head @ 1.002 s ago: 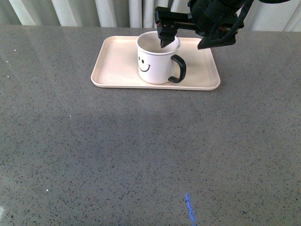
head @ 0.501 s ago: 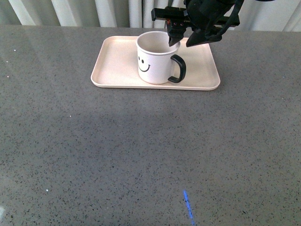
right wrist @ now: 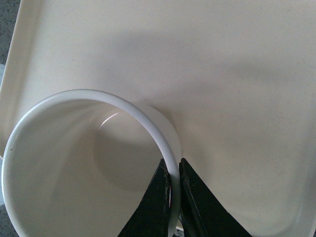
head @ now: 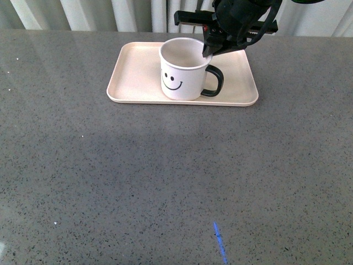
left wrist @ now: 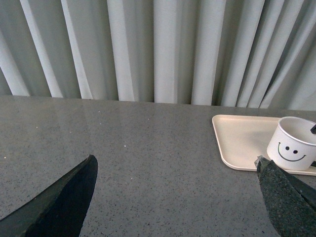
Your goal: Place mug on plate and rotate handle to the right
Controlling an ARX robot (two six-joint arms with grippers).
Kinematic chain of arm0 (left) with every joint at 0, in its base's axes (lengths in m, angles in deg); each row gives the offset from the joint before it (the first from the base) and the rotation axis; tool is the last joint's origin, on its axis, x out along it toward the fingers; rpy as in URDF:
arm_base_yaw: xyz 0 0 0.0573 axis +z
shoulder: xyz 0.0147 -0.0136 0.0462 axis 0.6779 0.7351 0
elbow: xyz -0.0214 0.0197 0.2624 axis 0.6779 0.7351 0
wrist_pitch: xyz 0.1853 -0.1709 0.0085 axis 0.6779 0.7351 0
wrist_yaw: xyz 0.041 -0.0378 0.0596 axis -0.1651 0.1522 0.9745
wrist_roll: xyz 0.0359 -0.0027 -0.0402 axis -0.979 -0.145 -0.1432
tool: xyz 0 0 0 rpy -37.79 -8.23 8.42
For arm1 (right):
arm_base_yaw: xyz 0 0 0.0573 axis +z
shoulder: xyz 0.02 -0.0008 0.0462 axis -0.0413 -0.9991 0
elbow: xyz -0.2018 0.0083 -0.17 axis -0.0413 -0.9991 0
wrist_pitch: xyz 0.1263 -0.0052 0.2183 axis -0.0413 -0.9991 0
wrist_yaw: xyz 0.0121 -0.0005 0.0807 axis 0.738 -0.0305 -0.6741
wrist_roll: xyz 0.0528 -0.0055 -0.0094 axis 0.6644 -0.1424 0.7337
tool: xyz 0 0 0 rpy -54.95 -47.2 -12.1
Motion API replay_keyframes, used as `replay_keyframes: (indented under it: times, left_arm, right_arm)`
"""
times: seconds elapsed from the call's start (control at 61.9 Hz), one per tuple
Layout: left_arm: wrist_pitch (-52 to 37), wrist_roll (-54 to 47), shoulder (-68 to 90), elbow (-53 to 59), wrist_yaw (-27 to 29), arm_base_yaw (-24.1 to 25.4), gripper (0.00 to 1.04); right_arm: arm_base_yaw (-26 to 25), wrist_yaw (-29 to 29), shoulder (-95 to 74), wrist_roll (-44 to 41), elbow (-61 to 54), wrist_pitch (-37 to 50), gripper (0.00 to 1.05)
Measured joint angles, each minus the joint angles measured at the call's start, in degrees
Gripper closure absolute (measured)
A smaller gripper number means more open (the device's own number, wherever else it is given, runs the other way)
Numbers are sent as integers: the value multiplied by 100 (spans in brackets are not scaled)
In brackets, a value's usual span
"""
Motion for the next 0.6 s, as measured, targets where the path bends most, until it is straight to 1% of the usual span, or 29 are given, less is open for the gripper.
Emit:
replay_keyframes:
  times: [0.081,0.259,0.436,0.598]
  left_arm:
    - [0,0,0,0,0,0,9]
    - [0,0,0,0,0,0,9]
    - [0,0,0,0,0,0,9]
    - [0,0,0,0,0,0,9]
  right_arm:
    - [-44,-44,42,-66,59,-114,103]
    - [-201,-223,282,-807,223,-402,103]
    - [-433,-973,337,-1823,769,-929,103]
    - [-555,-1178,81,-2413,1272,-1255,103]
